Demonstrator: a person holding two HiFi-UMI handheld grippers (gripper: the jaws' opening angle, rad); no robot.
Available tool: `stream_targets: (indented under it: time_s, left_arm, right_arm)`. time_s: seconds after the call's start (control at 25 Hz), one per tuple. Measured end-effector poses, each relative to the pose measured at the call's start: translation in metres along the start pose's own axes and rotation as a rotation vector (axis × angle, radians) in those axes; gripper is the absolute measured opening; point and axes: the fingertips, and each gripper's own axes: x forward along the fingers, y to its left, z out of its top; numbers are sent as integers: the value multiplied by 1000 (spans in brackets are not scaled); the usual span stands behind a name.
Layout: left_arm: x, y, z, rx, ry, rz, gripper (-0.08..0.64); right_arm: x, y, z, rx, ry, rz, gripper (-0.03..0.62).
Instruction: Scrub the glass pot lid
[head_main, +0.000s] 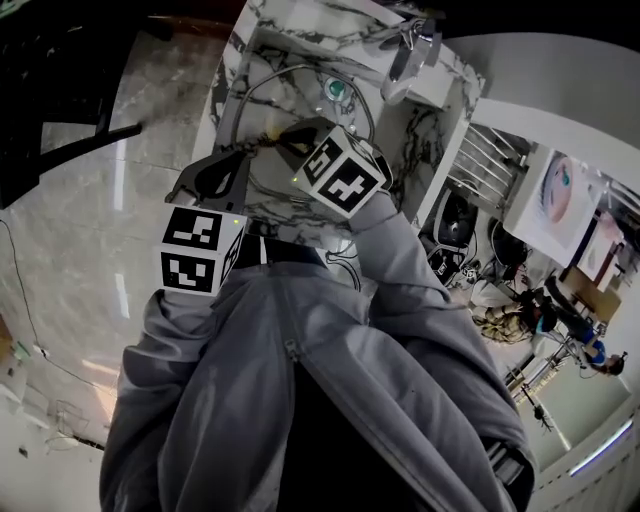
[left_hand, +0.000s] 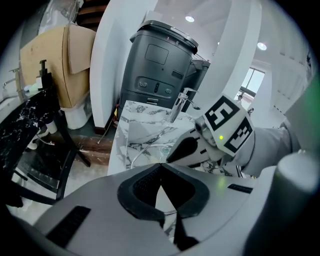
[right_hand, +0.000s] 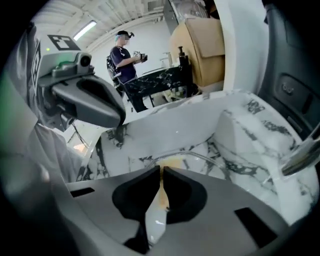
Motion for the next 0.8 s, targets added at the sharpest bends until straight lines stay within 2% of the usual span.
stream_targets:
  time_s: [0.16, 0.32, 0.52, 0.64, 0.8]
  left_arm:
    - [11, -9, 3, 32, 9, -17, 14]
    - [21, -12, 3, 37, 21, -27, 14]
    - [30, -19, 1, 48, 33, -47, 14]
    - [34, -22, -1, 49, 37, -57, 14]
    - [35, -22, -4, 53, 42, -65, 14]
  right_arm:
    - [-9, -40, 10, -60, -26, -129, 43]
    - [18, -82, -8, -96, 49, -207, 43]
    - [41, -131, -36, -60, 123, -310, 43]
    - [50, -141, -46, -58, 158, -323, 43]
    - [56, -138, -51, -53, 156, -271, 43]
